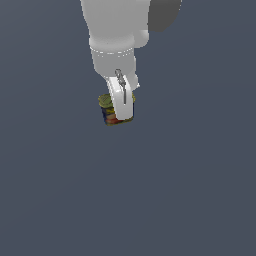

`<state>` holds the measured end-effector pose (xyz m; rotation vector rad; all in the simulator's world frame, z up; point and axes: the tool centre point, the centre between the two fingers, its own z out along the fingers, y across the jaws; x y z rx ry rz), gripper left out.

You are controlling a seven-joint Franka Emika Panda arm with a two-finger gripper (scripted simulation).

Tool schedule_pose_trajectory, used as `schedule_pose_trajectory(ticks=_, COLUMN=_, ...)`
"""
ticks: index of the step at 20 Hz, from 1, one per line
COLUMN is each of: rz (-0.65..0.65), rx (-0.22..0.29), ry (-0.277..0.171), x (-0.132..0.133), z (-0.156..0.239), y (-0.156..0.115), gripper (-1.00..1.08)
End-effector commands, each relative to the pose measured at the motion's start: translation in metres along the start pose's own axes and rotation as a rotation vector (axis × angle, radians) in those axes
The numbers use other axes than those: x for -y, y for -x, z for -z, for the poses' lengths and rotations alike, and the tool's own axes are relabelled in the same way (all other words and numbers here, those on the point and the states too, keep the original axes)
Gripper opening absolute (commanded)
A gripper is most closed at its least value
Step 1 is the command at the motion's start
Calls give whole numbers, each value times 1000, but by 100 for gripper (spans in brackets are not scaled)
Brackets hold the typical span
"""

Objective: Pick up the object and move it to a goal position.

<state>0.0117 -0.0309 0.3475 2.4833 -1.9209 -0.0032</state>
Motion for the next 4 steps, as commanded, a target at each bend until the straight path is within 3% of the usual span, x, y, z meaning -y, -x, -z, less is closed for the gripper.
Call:
schedule_pose_trajectory(ticks=1, rz=1, rx=-1, ry=-3, x=0, z=8, y=0, gripper=-100)
schedule_pose_trajectory(ticks=4, rz=1, rx=-1, ry=-3, x=0, z=9, y=0, gripper=-100)
